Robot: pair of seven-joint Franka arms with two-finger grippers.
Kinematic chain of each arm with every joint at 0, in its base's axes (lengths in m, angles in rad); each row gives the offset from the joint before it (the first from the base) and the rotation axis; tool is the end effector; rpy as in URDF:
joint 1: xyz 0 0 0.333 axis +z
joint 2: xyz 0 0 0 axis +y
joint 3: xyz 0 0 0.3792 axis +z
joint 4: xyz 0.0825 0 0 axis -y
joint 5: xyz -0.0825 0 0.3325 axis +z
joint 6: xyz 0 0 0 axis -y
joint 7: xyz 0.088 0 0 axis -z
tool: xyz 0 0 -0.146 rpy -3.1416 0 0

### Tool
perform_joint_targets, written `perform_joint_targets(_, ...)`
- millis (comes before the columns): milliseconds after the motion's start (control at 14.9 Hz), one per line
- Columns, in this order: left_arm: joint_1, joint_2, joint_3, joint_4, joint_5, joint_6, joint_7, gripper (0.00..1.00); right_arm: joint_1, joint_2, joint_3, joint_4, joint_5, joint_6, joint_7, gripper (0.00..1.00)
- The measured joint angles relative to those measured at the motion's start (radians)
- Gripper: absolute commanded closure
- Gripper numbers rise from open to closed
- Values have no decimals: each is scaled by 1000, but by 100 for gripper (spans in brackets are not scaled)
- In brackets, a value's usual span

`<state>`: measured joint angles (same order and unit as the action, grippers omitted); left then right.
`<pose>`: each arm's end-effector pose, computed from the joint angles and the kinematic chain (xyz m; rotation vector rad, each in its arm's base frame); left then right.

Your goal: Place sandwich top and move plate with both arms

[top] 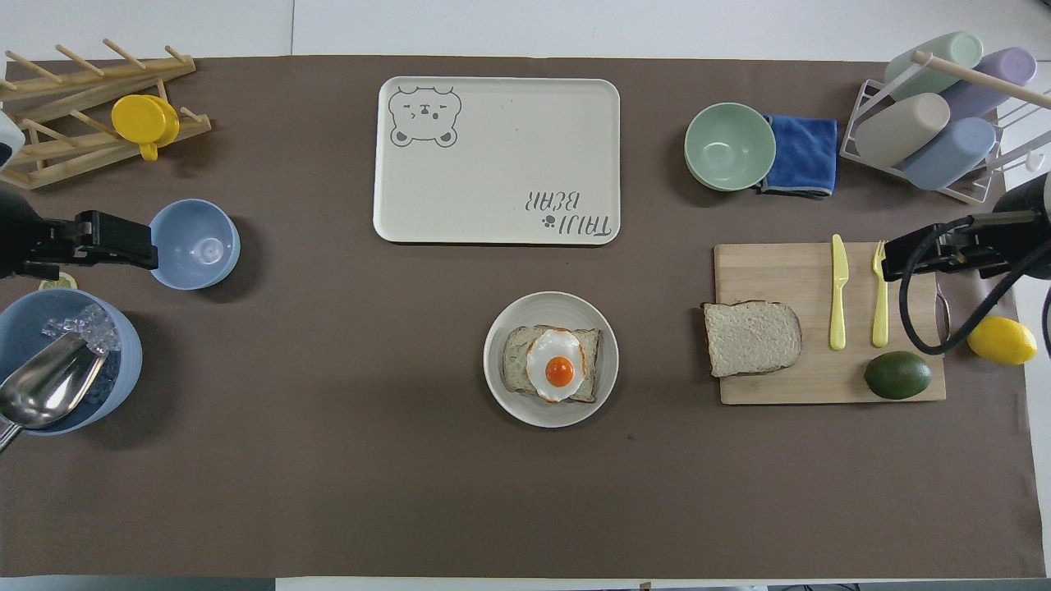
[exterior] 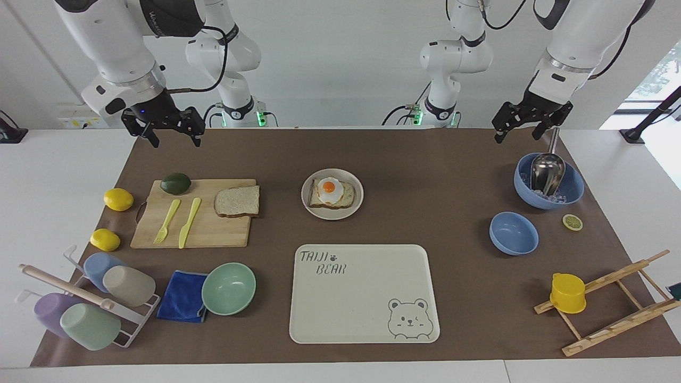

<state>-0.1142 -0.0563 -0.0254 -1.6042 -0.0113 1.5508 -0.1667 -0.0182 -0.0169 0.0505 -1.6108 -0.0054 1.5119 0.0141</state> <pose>0.4750 -0.0689 0.6606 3.1311 0.0421 0.0021 0.4859 0.0151 0.6356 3.1307 0.0283 -0.1282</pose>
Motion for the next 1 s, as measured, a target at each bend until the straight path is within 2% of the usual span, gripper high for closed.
perform_joint_targets(268,0,0,0,0,0,0,0,0,34,2,62,-6,-28,4,-8,0)
perform_joint_targets(535,0,0,0,0,0,0,0,0,175,60,141,-26,-183,20,133,0)
perform_joint_targets(803,0,0,0,0,0,0,0,0,256,175,152,-76,-219,143,291,0)
perform_joint_targets(1003,0,0,0,0,0,0,0,0,265,210,152,-222,-275,298,382,0)
